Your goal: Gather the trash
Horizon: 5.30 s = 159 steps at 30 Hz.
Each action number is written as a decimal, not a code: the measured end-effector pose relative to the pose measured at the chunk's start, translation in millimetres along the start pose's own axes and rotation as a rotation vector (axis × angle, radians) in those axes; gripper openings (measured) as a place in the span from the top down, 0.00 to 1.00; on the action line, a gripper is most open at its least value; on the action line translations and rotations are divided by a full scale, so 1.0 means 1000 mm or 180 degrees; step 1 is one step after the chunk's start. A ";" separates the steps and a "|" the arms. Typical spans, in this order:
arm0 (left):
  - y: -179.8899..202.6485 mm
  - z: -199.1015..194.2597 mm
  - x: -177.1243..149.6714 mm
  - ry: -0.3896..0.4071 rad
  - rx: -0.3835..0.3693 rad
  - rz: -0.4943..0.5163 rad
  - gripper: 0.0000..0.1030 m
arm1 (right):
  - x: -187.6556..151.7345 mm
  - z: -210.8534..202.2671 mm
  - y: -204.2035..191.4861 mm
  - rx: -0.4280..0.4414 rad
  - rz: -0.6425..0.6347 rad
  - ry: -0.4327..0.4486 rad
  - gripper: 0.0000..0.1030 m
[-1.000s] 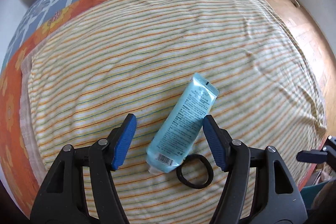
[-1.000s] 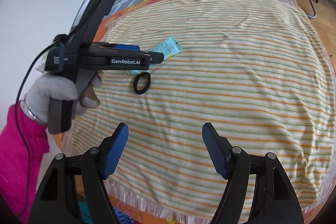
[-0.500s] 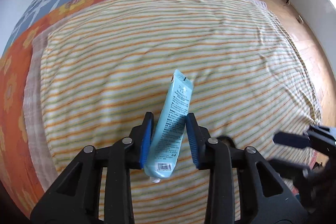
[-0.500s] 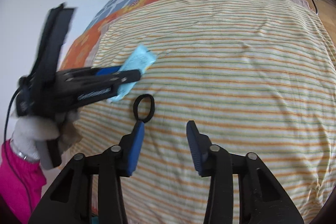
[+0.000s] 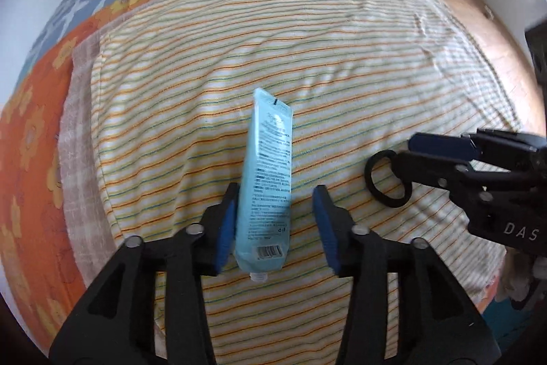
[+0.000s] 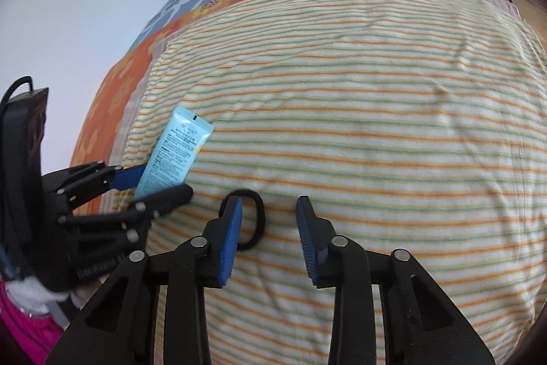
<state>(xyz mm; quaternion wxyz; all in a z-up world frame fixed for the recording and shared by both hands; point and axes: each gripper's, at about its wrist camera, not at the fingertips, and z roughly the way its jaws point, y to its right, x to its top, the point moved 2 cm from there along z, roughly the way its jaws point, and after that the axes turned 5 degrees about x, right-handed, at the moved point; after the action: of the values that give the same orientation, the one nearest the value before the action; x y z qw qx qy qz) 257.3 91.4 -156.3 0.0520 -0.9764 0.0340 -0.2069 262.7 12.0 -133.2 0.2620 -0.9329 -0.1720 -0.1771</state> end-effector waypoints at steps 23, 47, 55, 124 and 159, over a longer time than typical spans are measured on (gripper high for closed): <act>-0.023 -0.001 -0.003 0.0097 -0.0001 -0.0304 0.64 | 0.001 -0.022 0.000 -0.0047 -0.0065 0.0197 0.97; -0.020 -0.015 -0.020 0.0143 0.0060 -0.0321 0.64 | -0.008 -0.015 0.001 -0.0141 -0.0164 0.0035 0.97; -0.006 -0.053 -0.040 0.0276 -0.0021 -0.0346 0.64 | -0.023 -0.055 -0.016 -0.0091 -0.0320 0.0183 0.97; 0.138 -0.135 -0.291 0.0200 -0.0555 -0.0173 0.64 | -0.300 -0.143 -0.033 -0.0198 -0.0673 -0.0094 0.81; 0.127 -0.158 -0.276 0.0418 -0.0284 -0.0380 0.39 | -0.281 -0.166 -0.026 -0.0379 -0.0536 0.0177 0.42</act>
<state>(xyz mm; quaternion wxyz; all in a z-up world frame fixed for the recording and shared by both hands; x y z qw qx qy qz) -64.6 -23.7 -138.2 -0.0064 -0.9623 -0.0118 -0.2715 -34.2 -122.3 -107.7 0.1951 -0.9238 -0.2316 -0.2342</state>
